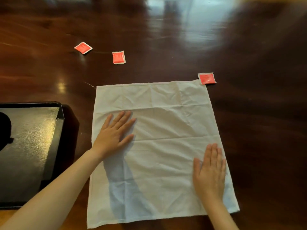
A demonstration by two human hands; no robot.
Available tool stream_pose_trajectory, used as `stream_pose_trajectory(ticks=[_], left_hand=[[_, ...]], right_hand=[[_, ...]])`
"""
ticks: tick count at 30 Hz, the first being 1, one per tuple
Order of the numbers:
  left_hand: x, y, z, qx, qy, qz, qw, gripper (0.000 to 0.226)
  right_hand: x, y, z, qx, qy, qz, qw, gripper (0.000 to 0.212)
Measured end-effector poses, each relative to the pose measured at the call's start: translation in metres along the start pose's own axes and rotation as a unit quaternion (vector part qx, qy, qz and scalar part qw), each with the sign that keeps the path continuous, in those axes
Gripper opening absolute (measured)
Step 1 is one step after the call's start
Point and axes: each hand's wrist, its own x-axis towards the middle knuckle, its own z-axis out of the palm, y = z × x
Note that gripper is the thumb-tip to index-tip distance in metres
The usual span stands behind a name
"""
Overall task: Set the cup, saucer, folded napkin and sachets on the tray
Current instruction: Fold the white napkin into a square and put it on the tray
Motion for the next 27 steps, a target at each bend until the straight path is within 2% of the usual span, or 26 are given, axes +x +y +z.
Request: stream_pose_trajectory(ticks=[4,7,11,15,22,27], left_hand=[[0.008,0.011,-0.004,-0.027,0.064,-0.025,0.997,0.067],[0.030,0.030,-0.004,0.002,0.089,-0.052,0.995,0.062],[0.055,0.033,0.010,0.032,0.048,-0.088,0.994,0.067],[0.057,0.030,0.018,0.058,0.049,-0.089,0.993,0.065],[0.069,0.012,0.007,0.065,0.040,-0.023,0.997,0.061],[0.074,0.008,0.004,0.068,0.037,-0.017,0.997,0.063]], right_hand=[[0.008,-0.017,-0.010,0.070,0.001,0.009,0.997,0.070],[0.064,-0.027,-0.027,0.119,0.022,-0.009,0.993,0.058],[0.140,-0.037,-0.035,0.037,0.047,-0.077,0.995,0.057],[0.151,-0.043,-0.014,-0.024,-0.014,-0.169,0.985,0.070],[0.113,-0.041,0.008,-0.030,0.041,-0.118,0.992,0.062],[0.126,-0.043,0.003,-0.046,0.048,-0.115,0.991,0.063]])
